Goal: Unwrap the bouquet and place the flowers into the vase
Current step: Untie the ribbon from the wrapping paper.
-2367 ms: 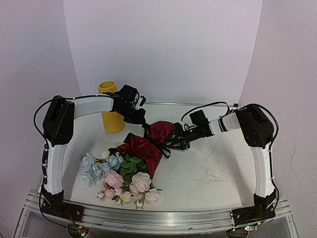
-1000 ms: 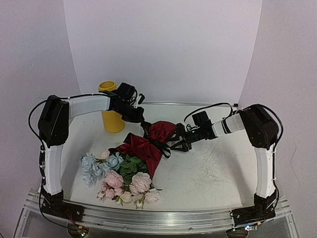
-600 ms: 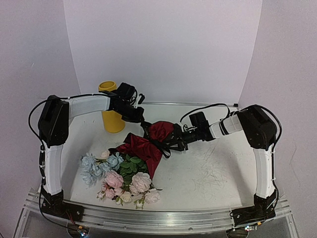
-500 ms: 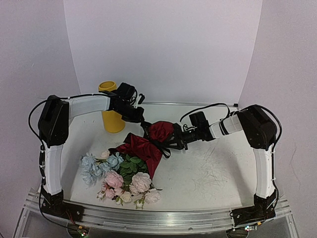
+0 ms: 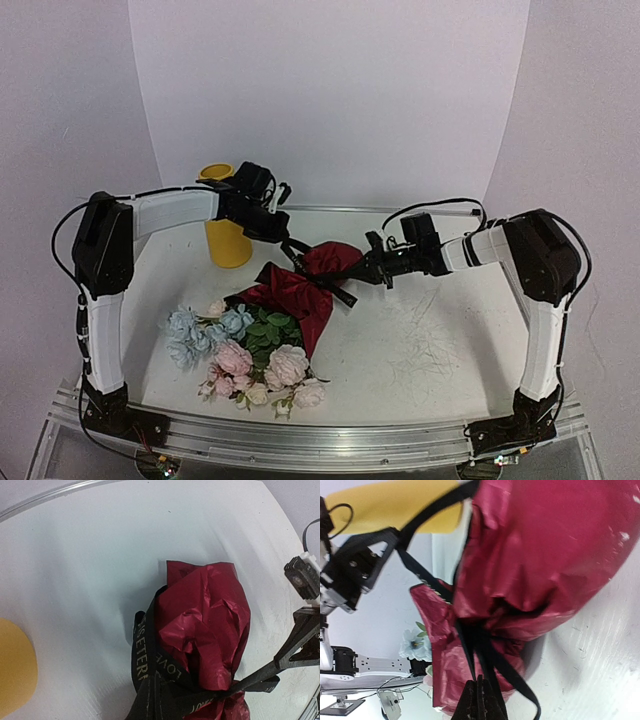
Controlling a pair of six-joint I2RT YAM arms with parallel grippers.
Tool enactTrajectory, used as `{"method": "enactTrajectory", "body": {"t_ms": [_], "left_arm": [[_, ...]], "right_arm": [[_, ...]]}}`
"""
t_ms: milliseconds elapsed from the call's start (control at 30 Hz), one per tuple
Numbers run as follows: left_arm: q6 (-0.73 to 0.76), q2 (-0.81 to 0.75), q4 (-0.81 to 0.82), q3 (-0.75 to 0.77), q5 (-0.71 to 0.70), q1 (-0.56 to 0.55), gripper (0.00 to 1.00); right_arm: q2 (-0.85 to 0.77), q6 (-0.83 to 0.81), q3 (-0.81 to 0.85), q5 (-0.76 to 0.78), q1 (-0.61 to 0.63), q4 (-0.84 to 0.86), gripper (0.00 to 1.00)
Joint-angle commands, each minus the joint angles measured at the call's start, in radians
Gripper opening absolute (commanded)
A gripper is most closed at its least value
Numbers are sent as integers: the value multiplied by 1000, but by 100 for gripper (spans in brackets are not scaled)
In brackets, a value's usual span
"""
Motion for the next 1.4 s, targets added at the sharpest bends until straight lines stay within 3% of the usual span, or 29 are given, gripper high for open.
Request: {"method": "enactTrajectory", "body": {"t_ms": [0, 600, 1000, 1233, 1367], "left_arm": [[34, -105, 29, 13, -59, 5, 0], [4, -138, 40, 130, -79, 5, 0], [-86, -106, 159, 123, 314, -8, 0], [-100, -87, 166, 111, 306, -22, 0], [-97, -99, 166, 102, 233, -22, 0]], "right_arm": [[-82, -84, 18, 2, -16, -54, 0], [-74, -251, 70, 14, -16, -274, 0], [-35, -262, 71, 0, -14, -290, 0], [-34, -267, 75, 3, -14, -294, 0], [-45, -272, 84, 13, -14, -300, 0]]}}
